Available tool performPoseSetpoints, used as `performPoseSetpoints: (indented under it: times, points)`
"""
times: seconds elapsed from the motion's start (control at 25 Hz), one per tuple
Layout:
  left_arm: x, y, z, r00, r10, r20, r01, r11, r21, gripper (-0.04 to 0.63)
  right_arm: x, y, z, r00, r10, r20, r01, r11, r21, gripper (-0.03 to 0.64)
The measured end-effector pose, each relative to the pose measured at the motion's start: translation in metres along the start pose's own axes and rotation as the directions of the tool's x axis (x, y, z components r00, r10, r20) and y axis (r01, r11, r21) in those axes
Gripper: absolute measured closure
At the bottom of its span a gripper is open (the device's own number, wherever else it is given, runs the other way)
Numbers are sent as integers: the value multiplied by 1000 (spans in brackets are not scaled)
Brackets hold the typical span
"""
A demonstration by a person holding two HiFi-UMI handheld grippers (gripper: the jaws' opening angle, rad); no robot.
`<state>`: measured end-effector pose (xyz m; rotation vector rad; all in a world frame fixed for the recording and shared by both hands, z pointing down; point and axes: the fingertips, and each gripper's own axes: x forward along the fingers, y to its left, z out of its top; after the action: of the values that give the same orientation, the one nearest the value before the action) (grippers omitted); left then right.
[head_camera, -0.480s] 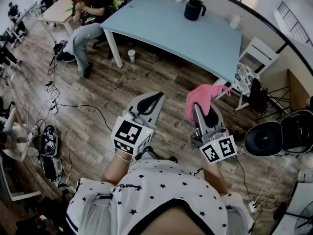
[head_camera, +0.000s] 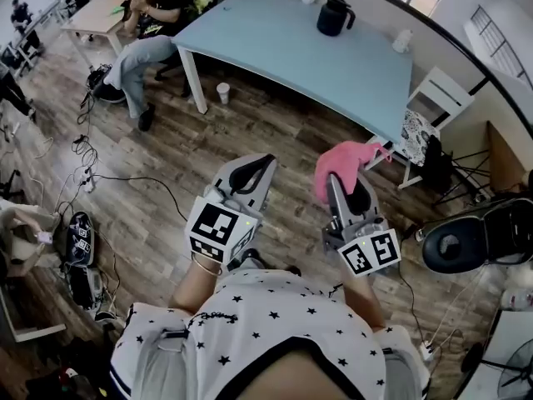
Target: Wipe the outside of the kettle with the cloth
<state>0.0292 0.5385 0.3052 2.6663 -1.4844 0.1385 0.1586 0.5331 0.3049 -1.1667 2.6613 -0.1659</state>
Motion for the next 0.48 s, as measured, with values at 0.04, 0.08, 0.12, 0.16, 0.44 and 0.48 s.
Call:
performPoseSetpoints:
  times: [0.04, 0.08, 0.12, 0.16, 0.44, 0.48]
  points:
    - [-1, 4, -1, 1000, 2, 0, -2, 1000, -1, 566, 3, 1, -1, 1000, -2, 1, 2, 1000, 4, 486]
    - [-1, 9, -1, 1000, 5, -1, -5, 1000, -3, 566, 7, 1, -3, 1000, -4, 1, 4, 1000, 9, 486]
    - [-2, 14, -2, 1000, 8, -2, -8, 1000, -4, 566, 11, 2, -5, 1000, -8, 0, 8, 1000, 16, 485]
    - [-4, 20, -3, 1000, 11, -4, -11, 1000, -7, 566, 15, 2, -7, 1000, -12, -1, 12, 1000, 23, 485]
    - [-23, 53, -8, 999, 46, -1, -46, 998, -34, 566, 39, 21, -14, 1000, -5, 8, 5, 998, 62, 485]
    - [-21, 57, -10, 999, 52, -2, -52, 998, -42, 566, 41, 21, -15, 1000, -3, 5, 3, 998, 64, 485]
